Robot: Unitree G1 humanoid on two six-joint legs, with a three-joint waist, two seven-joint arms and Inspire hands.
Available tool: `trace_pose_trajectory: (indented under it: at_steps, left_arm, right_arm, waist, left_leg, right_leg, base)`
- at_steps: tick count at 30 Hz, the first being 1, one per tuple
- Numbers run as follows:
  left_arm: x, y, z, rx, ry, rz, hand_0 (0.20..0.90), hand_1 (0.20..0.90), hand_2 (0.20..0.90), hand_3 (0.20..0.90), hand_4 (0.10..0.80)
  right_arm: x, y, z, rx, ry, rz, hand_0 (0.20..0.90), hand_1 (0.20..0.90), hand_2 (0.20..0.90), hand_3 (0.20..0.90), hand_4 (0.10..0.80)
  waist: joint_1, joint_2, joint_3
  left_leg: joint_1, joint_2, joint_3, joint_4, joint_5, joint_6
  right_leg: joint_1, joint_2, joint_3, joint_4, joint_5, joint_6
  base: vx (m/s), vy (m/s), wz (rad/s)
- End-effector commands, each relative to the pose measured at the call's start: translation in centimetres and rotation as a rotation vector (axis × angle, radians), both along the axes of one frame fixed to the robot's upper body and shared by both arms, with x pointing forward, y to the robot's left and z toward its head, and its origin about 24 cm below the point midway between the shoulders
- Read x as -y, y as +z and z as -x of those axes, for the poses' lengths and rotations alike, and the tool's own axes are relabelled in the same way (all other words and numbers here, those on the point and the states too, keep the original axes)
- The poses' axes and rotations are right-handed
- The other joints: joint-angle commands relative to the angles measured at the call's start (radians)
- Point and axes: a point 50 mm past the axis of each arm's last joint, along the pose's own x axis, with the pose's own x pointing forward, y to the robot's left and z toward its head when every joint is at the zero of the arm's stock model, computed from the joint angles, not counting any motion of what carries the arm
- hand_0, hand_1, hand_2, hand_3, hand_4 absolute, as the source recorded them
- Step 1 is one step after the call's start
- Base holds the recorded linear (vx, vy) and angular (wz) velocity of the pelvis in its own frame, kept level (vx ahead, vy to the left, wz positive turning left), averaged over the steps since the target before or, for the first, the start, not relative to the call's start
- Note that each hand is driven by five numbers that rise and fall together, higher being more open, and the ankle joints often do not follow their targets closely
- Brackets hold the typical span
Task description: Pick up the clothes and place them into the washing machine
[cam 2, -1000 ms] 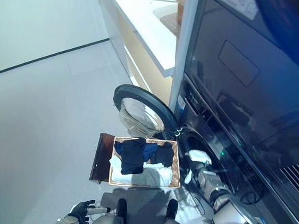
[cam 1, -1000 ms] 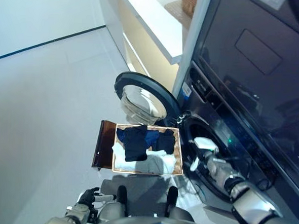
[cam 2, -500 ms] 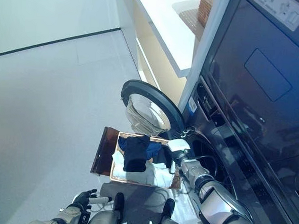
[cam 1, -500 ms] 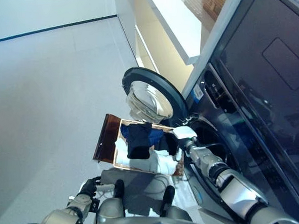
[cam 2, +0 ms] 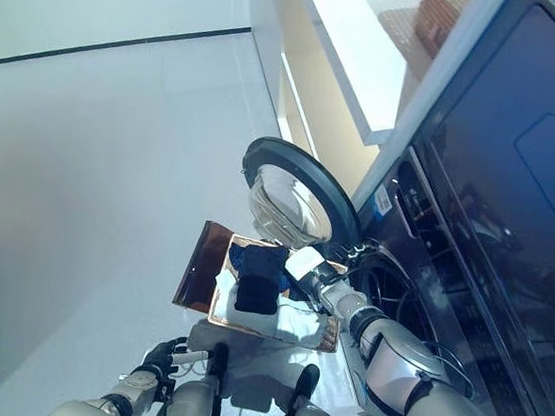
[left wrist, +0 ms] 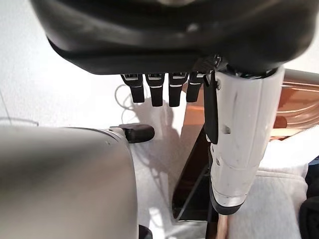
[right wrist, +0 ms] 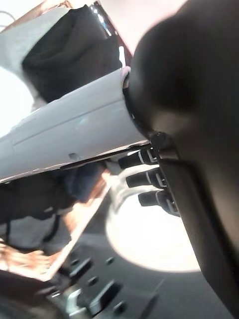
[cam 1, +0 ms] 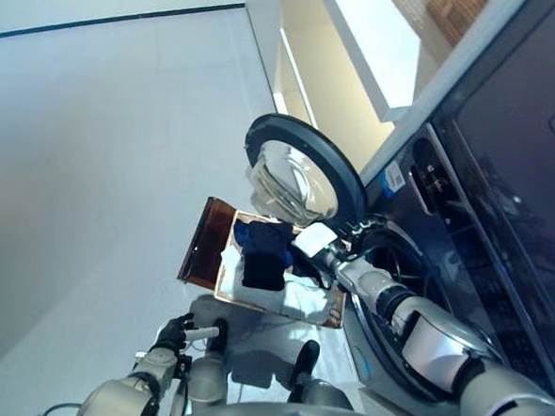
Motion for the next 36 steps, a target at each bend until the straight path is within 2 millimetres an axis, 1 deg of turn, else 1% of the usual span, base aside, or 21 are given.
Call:
trace_pose_trajectory:
  at_steps: [1,5,10,16,18,21,27,29,32,34,35,36]
  left_arm:
    - [2.1,-0.5,0.5,-0.028,-0.076,0.013,0.900,0.900,0.900,0.900,0.800]
    - [1.9,-0.4,0.4,-0.026,-0.075,0.007,0.900,0.900,0.900,0.900,0.800]
    - [1.7,-0.4,0.4,-0.026,-0.072,-0.005,0.900,0.900,0.900,0.900,0.800]
    - [1.7,-0.5,0.7,-0.037,-0.090,-0.019,0.900,0.900,0.900,0.900,0.800]
    - [1.7,-0.5,0.7,-0.036,-0.091,-0.018,0.900,0.900,0.900,0.900,0.800]
    - [1.8,-0.5,0.8,-0.035,-0.091,-0.014,0.900,0.900,0.900,0.900,0.800]
    - [1.8,-0.5,0.7,-0.028,-0.085,-0.007,0.900,0.900,0.900,0.900,0.800]
    - [1.7,-0.3,0.2,-0.012,-0.090,-0.006,0.900,0.900,0.900,0.900,0.800]
    - [1.8,-0.2,0.1,0.000,-0.091,-0.003,0.900,0.900,0.900,0.900,0.800]
    - [1.8,-0.1,-0.2,0.012,-0.103,-0.003,0.900,0.900,0.900,0.900,0.800]
    - [1.8,-0.1,-0.2,0.012,-0.103,-0.003,0.900,0.900,0.900,0.900,0.800]
    - [1.8,0.0,-0.5,0.024,-0.104,-0.002,0.900,0.900,0.900,0.900,0.800]
  right_arm:
    - [-2.1,5.5,-3.7,0.186,0.103,0.014,0.900,0.900,0.900,0.900,0.800]
    - [-3.1,6.3,-4.0,0.213,0.137,0.000,0.900,0.900,0.900,0.900,0.800]
    - [-5.3,7.5,-4.1,0.243,0.201,-0.053,0.900,0.900,0.900,0.900,0.800]
    - [-7.6,7.3,-3.4,0.223,0.254,-0.092,0.900,0.900,0.900,0.900,0.800]
    - [-8.0,7.2,-3.2,0.217,0.267,-0.095,0.900,0.900,0.900,0.900,0.800]
    - [-8.1,6.7,-3.0,0.205,0.273,-0.079,0.900,0.900,0.900,0.900,0.800]
    - [-7.0,6.3,-3.2,0.197,0.265,-0.016,0.900,0.900,0.900,0.900,0.800]
    - [-5.5,6.0,-3.5,0.189,0.226,0.033,0.900,0.900,0.900,0.900,0.800]
    - [-4.1,5.8,-3.7,0.180,0.199,0.077,0.900,0.900,0.900,0.900,0.800]
    - [-3.0,5.8,-3.9,0.183,0.181,0.106,0.900,0.900,0.900,0.900,0.800]
    - [-3.0,5.8,-3.9,0.183,0.181,0.106,0.900,0.900,0.900,0.900,0.800]
    - [-2.1,6.2,-4.2,0.197,0.159,0.125,0.900,0.900,0.900,0.900,0.800]
  waist:
    - [0.041,-0.041,0.002]
    - [0.050,-0.046,-0.001]
    - [0.054,-0.048,-0.010]
    - [0.060,-0.050,-0.029]
    - [0.063,-0.050,-0.030]
    - [0.068,-0.051,-0.029]
    - [0.080,-0.051,-0.009]
    - [0.093,-0.053,0.005]
    - [0.104,-0.053,0.013]
    - [0.112,-0.051,0.025]
    - [0.112,-0.050,0.025]
    - [0.118,-0.048,0.036]
  left_leg:
    - [-0.050,-0.008,0.008,-0.019,0.030,-0.045]
    - [-0.050,-0.012,-0.003,-0.019,0.029,-0.045]
    - [-0.037,-0.017,-0.009,-0.019,0.020,-0.044]
    - [-0.013,-0.020,-0.010,-0.019,0.009,-0.043]
    - [-0.009,-0.020,-0.011,-0.019,0.008,-0.042]
    - [-0.009,-0.021,-0.018,-0.019,0.009,-0.042]
    - [-0.035,-0.019,-0.042,-0.019,0.025,-0.046]
    - [-0.058,-0.018,-0.061,-0.019,0.032,-0.052]
    - [-0.077,-0.020,-0.081,-0.019,0.039,-0.055]
    - [-0.095,-0.023,-0.093,-0.019,0.047,-0.058]
    - [-0.096,-0.023,-0.094,-0.019,0.047,-0.058]
    - [-0.110,-0.024,-0.102,-0.019,0.053,-0.060]
  right_leg:
    - [-0.032,-0.060,0.065,0.117,-0.038,0.043]
    - [-0.021,-0.063,0.047,0.114,-0.041,0.043]
    - [-0.004,-0.066,0.041,0.113,-0.048,0.041]
    - [0.019,-0.069,0.040,0.113,-0.059,0.039]
    - [0.022,-0.070,0.039,0.115,-0.061,0.039]
    - [0.022,-0.070,0.034,0.120,-0.065,0.038]
    - [0.008,-0.068,0.008,0.143,-0.071,0.037]
    - [0.001,-0.067,-0.014,0.153,-0.079,0.036]
    - [0.001,-0.067,-0.039,0.148,-0.079,0.036]
    - [-0.002,-0.064,-0.052,0.144,-0.080,0.035]
    - [-0.002,-0.064,-0.053,0.144,-0.080,0.035]
    - [-0.012,-0.061,-0.057,0.144,-0.078,0.036]
  base:
    - [0.008,-0.002,0.22]
    - [0.017,0.001,0.12]
    - [0.018,0.011,0.09]
    - [0.013,0.003,0.03]
    - [0.000,0.000,0.00]
    - [0.000,0.000,0.00]
    - [-0.011,-0.013,0.03]
    - [-0.047,-0.065,0.25]
    - [-0.015,-0.040,0.43]
    - [-0.019,-0.020,0.14]
    - [-0.040,-0.016,0.13]
    - [-0.031,-0.008,0.14]
